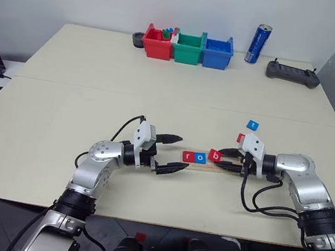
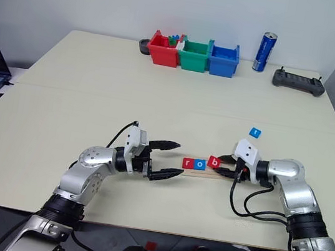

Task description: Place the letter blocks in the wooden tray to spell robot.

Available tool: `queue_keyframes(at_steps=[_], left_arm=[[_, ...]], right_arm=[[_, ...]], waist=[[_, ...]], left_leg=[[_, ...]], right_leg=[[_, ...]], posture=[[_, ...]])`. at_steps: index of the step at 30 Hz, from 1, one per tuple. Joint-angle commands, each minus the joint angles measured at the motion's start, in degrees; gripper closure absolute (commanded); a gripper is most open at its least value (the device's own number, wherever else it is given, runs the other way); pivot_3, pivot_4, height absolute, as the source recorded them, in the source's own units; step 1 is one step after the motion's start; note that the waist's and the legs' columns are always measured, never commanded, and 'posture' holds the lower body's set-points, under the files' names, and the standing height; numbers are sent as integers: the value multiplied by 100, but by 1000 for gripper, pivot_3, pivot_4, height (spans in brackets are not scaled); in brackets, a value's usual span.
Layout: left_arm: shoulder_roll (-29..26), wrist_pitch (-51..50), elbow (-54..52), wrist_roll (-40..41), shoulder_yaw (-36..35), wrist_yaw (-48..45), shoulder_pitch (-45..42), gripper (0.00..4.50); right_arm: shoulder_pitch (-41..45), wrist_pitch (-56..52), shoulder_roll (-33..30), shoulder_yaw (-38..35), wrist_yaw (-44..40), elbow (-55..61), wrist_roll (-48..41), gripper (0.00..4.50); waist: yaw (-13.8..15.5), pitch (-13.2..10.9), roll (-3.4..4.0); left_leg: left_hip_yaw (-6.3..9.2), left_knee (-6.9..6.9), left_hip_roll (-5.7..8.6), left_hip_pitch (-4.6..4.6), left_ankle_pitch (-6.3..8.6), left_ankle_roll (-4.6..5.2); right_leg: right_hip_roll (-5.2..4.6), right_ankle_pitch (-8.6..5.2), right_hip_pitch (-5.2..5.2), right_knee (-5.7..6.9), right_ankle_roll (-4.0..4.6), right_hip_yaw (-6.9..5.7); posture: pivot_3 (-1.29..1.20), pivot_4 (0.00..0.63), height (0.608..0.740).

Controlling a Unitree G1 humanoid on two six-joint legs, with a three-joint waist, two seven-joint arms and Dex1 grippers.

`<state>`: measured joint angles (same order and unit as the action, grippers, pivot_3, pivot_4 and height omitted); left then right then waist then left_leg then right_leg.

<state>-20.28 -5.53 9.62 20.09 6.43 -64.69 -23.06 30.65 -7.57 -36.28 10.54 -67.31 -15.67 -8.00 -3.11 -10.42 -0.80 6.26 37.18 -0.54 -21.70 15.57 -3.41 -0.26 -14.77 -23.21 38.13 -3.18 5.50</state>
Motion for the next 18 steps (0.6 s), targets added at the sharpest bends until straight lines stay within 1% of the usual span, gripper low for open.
queue_keyframes(at_steps=[1, 18], left_arm=[[-17, 73, -209, 38, -34, 18, -49, 0], [-74, -9, -404, 55, -35, 69, 66, 0]], right_arm=[[172, 254, -47, 21, -150, -69, 58, 3037], [349, 588, 10, 167, -335, -435, 268, 3037]], waist=[[-5, 0, 0], [-8, 0, 0]], left_leg=[[0, 0, 0, 0, 0, 0], [0, 0, 0, 0, 0, 0]], right_leg=[[0, 0, 0, 0, 0, 0], [0, 0, 0, 0, 1, 1]], posture=[[0, 150, 740], [0, 150, 740]])
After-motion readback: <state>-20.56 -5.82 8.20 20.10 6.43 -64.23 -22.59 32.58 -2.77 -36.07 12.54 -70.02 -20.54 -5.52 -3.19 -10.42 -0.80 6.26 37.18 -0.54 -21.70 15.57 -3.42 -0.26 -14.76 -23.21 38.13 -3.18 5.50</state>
